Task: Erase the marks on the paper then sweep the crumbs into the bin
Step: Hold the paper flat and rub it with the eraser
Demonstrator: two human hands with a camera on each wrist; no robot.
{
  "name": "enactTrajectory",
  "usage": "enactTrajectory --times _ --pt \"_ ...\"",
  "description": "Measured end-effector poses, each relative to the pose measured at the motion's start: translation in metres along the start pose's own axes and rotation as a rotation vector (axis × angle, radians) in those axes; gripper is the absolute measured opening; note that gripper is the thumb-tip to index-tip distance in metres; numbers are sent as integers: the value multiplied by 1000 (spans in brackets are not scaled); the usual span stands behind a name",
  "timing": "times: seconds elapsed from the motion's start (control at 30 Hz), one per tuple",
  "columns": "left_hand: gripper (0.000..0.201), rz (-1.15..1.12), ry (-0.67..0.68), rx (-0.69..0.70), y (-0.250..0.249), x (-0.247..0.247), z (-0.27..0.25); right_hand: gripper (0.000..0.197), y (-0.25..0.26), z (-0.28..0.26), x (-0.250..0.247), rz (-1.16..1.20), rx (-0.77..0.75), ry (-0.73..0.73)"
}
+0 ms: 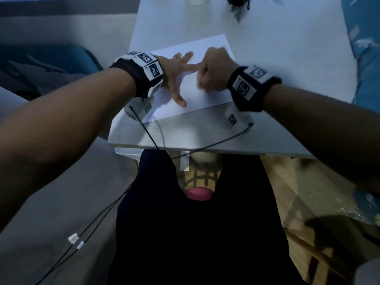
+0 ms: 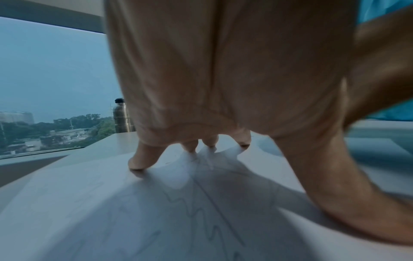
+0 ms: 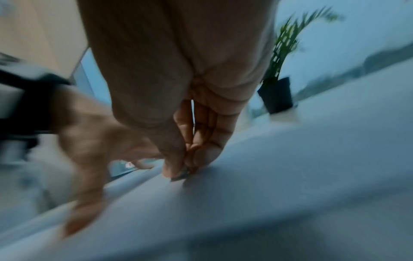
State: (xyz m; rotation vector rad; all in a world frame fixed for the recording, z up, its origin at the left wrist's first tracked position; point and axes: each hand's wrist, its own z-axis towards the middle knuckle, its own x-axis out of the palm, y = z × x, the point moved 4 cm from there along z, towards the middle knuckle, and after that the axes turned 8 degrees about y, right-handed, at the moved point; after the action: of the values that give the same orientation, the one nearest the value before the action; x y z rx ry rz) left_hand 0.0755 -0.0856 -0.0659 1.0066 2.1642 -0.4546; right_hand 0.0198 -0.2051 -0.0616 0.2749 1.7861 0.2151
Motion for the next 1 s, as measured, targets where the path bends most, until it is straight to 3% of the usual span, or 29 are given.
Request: enactTrajectory --times 0.07,0.2,0.33,0.47,0.57,0.63,0.73,0.87,1.0 --pt "128 19 -12 -23 -2 1 1 38 -17 6 -11 22 98 -33" --pt "120 -10 -15 17 -1 -1 -2 40 11 -5 5 31 14 21" --pt "128 8 -1 -12 -1 0 -1 48 -12 6 -12 108 160 -29" --pt "124 -16 1 19 3 0 2 35 10 -2 6 136 32 14" --pt "128 -17 4 11 3 1 3 40 -10 7 -11 158 139 -31" --pt "129 -25 8 23 4 3 4 36 -6 6 -9 151 111 -43" --pt "125 -24 17 94 5 3 -1 44 4 -3 2 151 5 74" --pt "116 23 21 188 5 5 -12 17 -32 -4 -31 183 55 -70" --pt "87 -5 -76 207 24 13 -20 14 -39 -25 -21 141 -23 19"
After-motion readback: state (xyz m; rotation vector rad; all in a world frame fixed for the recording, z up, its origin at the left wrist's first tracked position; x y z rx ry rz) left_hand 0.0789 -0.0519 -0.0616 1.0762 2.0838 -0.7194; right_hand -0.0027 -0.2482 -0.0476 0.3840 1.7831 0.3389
